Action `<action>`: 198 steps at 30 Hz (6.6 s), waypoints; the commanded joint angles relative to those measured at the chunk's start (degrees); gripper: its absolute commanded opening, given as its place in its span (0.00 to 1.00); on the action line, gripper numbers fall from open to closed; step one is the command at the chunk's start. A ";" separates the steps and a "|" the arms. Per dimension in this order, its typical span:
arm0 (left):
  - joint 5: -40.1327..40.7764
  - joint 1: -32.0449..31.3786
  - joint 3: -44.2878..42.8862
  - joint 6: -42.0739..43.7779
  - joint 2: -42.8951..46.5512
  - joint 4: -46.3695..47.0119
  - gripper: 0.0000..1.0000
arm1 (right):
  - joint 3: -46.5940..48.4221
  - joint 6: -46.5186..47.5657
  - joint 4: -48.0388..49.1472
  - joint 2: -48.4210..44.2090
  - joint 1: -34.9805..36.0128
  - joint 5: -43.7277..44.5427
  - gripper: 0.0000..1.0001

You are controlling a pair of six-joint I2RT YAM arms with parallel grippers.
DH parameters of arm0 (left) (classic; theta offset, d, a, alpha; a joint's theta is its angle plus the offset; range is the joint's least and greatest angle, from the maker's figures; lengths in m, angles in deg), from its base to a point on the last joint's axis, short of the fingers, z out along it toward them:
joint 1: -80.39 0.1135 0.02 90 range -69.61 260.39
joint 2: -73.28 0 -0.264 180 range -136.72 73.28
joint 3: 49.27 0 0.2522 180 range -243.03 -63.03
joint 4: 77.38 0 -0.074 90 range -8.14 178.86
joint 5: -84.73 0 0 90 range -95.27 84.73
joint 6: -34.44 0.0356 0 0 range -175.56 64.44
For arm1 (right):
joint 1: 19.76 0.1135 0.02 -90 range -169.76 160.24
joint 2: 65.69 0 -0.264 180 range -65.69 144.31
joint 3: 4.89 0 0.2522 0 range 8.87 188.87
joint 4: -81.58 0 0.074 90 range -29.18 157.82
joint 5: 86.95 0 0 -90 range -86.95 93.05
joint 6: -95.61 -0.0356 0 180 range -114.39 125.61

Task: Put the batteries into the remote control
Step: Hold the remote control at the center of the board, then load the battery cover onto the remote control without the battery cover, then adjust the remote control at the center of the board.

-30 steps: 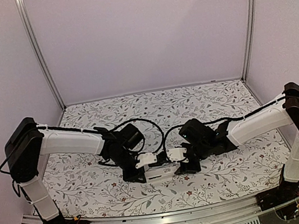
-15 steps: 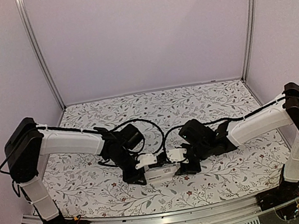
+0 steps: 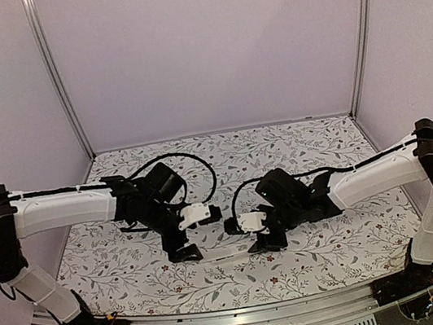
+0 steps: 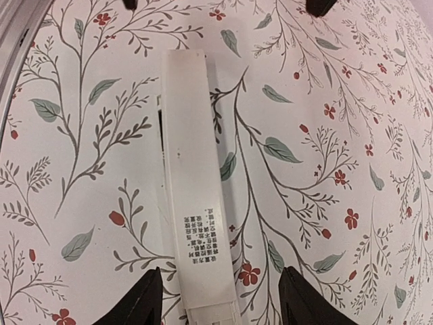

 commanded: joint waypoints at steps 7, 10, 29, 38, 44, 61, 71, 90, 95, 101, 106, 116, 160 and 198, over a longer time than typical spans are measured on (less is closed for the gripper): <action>6.10 6.20 4.23 -6.37 15.44 5.58 0.99 | 3.55 1.04 -7.50 1.03 0.30 -1.66 0.60; 9.19 8.10 6.41 -12.26 20.16 10.96 1.00 | 5.71 1.39 -9.84 2.32 0.34 -2.13 0.60; 27.59 11.82 10.50 -37.74 37.39 21.67 1.00 | 18.08 5.49 -23.72 12.86 1.98 -1.38 0.59; 24.89 11.81 9.59 -47.84 35.71 20.56 1.00 | 19.50 5.84 -25.28 16.54 1.96 -0.39 0.47; 28.86 11.86 8.79 -52.85 33.38 16.53 0.99 | 21.01 4.29 -25.36 17.81 2.08 0.13 0.32; 25.33 11.91 9.14 -59.37 24.75 11.71 0.86 | 20.72 -7.00 -19.42 19.31 0.22 10.21 0.20; 23.87 11.06 11.24 -62.20 15.24 11.92 0.58 | 22.21 -12.95 -18.66 20.48 -1.47 13.90 0.21; 13.57 9.55 13.74 -57.59 -1.49 26.78 0.42 | 22.13 -13.25 -19.08 21.27 -1.55 10.35 0.29; 12.07 9.51 11.19 -56.05 -5.44 27.57 0.41 | 22.31 -12.68 -20.01 21.28 -1.62 8.89 0.32; 9.25 9.49 8.85 -54.17 -8.06 27.88 0.38 | 23.19 -12.25 -21.44 21.87 -1.96 8.16 0.32; 7.37 8.50 8.71 -53.07 -8.57 28.54 0.37 | 23.49 -12.05 -21.49 21.80 -2.08 7.49 0.32; 6.37 6.30 7.56 -53.25 -10.16 29.68 0.34 | 23.80 -11.75 -22.01 21.80 -2.18 7.38 0.36; 9.52 6.77 5.93 -51.98 -7.44 24.83 0.52 | 22.23 -13.13 -23.12 16.12 -4.03 4.40 0.57; 15.07 9.37 7.38 -52.67 1.51 22.83 0.67 | 20.23 -16.22 -19.60 2.89 -4.49 4.45 0.78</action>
